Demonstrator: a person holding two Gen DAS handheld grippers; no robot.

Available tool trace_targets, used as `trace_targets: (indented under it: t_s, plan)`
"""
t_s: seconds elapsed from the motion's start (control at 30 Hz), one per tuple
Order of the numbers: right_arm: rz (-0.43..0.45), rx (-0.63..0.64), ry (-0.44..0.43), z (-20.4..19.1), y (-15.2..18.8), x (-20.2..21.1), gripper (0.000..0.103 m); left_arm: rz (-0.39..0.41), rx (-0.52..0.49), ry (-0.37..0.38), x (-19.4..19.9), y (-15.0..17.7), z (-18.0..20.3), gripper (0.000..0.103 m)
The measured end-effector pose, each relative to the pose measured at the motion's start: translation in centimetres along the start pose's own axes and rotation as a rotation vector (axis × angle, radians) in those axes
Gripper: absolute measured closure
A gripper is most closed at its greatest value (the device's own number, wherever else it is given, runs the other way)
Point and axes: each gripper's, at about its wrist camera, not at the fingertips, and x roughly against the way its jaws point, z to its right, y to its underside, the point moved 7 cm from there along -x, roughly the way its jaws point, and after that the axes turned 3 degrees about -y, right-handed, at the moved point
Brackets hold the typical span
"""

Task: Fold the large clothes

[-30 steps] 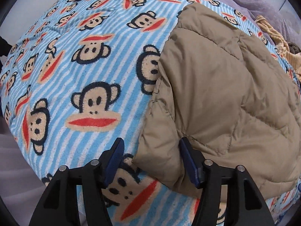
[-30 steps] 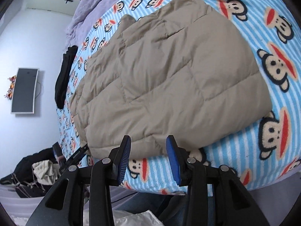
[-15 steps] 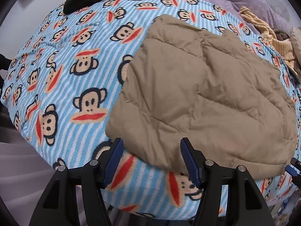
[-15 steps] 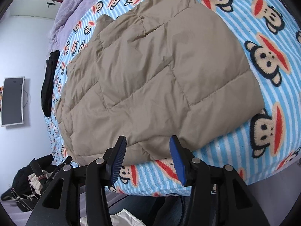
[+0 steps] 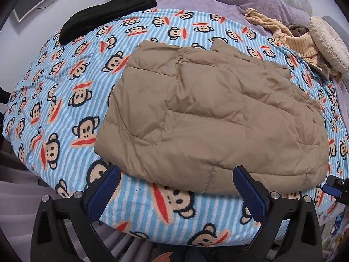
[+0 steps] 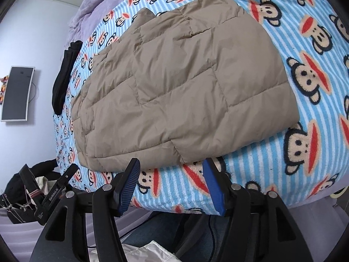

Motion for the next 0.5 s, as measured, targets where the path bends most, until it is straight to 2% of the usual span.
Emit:
trace_targets:
  t_s: [0.17, 0.5]
  plan:
    - [0.039, -0.006, 0.009, -2.0, -0.6, -1.0, 0.034, -0.012, -0.044, 0.017, -0.7, -1.1, -0.3, 0.0]
    - [0.006, -0.005, 0.03, -7.8, 0.1, -6.5, 0.034, -0.049, -0.097, 0.027, -3.3, -4.1, -4.1, 0.0]
